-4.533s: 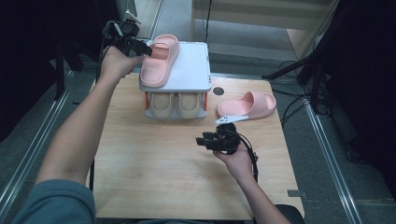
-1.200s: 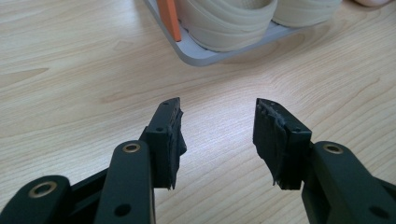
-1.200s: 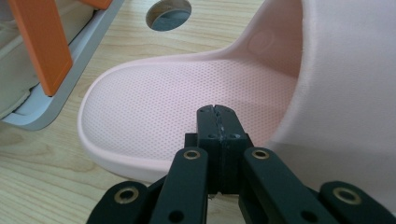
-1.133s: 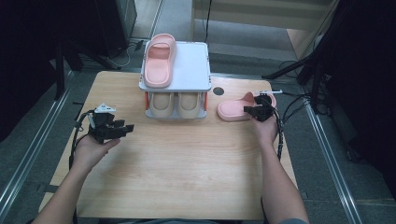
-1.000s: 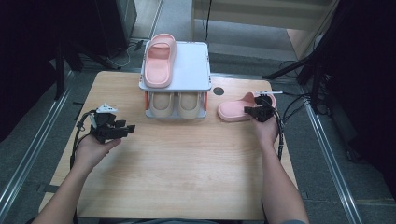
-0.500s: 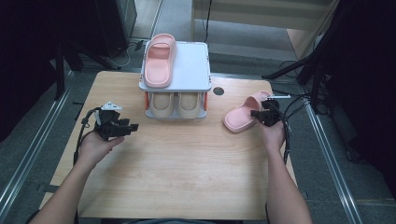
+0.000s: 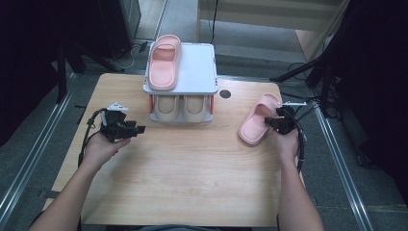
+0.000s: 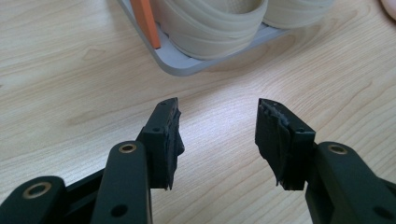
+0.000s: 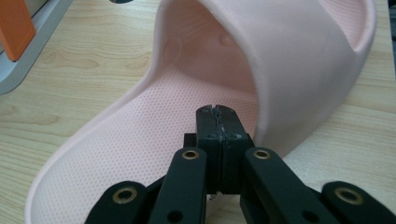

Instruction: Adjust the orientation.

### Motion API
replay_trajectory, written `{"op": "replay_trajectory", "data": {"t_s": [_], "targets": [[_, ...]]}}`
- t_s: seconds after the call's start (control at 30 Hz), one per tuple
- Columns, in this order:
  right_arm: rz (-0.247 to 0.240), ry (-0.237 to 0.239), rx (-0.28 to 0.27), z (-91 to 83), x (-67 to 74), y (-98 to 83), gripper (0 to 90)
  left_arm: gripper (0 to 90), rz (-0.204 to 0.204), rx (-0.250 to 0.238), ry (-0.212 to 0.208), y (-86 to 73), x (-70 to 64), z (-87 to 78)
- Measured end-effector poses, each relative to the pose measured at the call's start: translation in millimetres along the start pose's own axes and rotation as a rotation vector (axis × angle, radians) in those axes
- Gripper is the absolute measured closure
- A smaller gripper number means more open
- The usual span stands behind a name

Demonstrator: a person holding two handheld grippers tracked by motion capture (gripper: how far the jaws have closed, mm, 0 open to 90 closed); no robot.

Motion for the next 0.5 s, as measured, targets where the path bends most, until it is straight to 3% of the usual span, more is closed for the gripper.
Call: {"op": "replay_trajectory", "data": {"t_s": [0.2,0.33,0.5], "targets": [[-0.002,0.02,-0.001,-2.7,4.3,-2.0,86.3,49.8,0.002,0.003,-0.004,2.8,0.3,1.9],[-0.015,0.032,-0.031,-9.1,11.6,1.0,83.9,49.3,-0.001,0.001,-0.008,4.9,0.9,2.7],[-0.014,0.034,-0.072,-17.2,19.5,2.8,74.1,48.6,-0.014,-0.012,-0.018,6.7,2.0,3.1]]}}
Point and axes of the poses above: each handheld gripper's, and its own axes: z roughly forward along the jaws, y roughly out of its top, x roughly to its left, the point moved 6 cm from there along z, roughly forward along the jaws, and after that the axes turned 11 degrees about y, right-handed, at the moved point
